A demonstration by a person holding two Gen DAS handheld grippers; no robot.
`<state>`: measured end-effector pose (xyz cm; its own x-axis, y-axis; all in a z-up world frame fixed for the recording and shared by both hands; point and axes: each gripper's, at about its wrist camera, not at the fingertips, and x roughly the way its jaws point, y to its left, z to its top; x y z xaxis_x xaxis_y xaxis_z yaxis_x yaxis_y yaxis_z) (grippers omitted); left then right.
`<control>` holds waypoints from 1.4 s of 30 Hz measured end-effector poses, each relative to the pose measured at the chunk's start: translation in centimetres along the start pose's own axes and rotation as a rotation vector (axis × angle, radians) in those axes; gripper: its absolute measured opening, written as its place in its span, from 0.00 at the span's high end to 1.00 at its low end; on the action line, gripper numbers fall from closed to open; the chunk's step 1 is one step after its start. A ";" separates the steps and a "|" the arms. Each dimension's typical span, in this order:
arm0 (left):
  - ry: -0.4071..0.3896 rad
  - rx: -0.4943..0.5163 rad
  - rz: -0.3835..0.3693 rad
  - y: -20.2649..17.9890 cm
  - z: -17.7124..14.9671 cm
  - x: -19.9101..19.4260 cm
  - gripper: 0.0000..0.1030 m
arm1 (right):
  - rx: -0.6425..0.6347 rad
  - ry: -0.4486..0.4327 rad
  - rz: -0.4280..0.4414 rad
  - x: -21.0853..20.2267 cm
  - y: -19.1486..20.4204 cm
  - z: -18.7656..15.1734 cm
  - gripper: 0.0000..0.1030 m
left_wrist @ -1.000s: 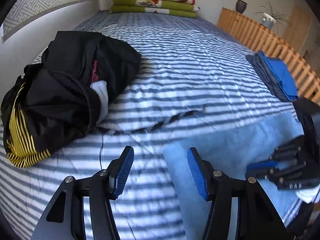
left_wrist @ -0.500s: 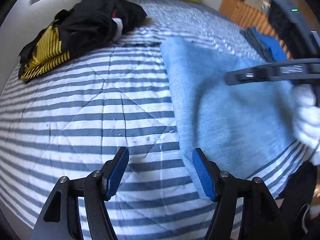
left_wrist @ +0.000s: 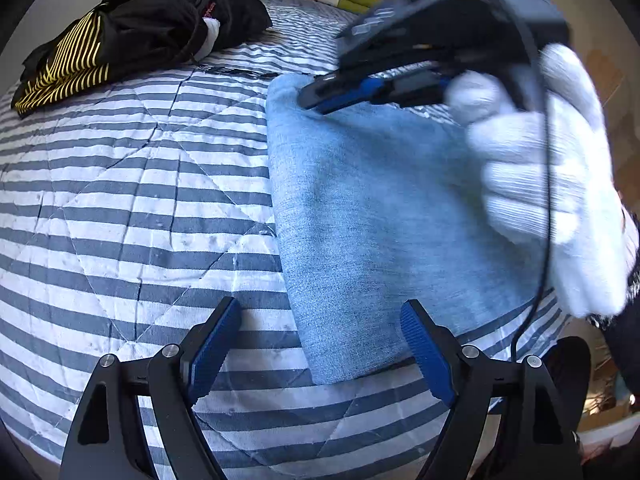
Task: Fold large clothes
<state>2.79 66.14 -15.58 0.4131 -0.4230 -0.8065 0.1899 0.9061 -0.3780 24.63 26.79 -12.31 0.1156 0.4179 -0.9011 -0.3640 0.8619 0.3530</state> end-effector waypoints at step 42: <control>-0.057 -0.128 0.028 0.9 -1.4 -1.7 0.01 | 0.156 -0.130 -0.116 -12.4 -7.5 -16.9 0.58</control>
<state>1.00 67.64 -15.15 0.4676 -0.3930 -0.7917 0.0636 0.9084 -0.4133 10.33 10.30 -8.07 0.2699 0.3379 -0.9017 -0.1951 0.9362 0.2924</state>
